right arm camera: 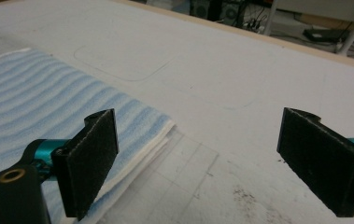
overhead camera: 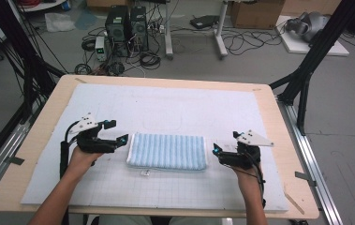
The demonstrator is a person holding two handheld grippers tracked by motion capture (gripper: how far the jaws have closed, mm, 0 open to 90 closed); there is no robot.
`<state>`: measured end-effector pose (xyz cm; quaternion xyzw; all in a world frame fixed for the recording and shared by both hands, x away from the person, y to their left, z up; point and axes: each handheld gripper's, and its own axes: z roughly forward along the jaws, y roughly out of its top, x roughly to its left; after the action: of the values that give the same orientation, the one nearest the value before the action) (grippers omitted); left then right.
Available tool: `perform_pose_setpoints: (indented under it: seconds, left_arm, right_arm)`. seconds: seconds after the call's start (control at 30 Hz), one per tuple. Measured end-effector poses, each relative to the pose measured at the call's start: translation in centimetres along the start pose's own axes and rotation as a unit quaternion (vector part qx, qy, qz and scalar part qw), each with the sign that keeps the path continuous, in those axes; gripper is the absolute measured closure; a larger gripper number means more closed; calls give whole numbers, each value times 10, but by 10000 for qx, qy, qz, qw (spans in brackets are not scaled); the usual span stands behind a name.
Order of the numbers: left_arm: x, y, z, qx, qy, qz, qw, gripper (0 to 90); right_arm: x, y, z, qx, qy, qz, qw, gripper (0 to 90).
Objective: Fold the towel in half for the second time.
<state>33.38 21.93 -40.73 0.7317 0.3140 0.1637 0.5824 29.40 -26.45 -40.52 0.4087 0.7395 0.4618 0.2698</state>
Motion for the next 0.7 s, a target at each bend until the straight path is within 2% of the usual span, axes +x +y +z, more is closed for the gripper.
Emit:
perform_pose_setpoints:
  seconds: [0.2,0.3,0.33,0.5,0.53,0.7]
  left_arm:
    - [7,2,-25,-266,160,39,9995,173]
    - [8,3,-30,-325,236,41,9992,190]
    - [9,3,-32,-365,268,23,9990,189]
    - [10,1,-42,-509,426,38,9978,187]
    - [10,-1,-46,-620,503,-69,9968,186]
    - [11,-7,-52,-697,636,-199,9953,182]
  right_arm:
    - [-10,-4,-21,-177,-82,164,9997,95]
    - [-12,-5,-25,-172,-126,129,9997,95]
    - [-13,-7,-28,-78,-230,82,9997,95]
    - [-15,-9,-34,-83,-289,80,9995,95]
    - [-16,-10,-38,-102,-311,97,9994,95]
    - [-18,-11,-46,-116,-462,133,9988,95]
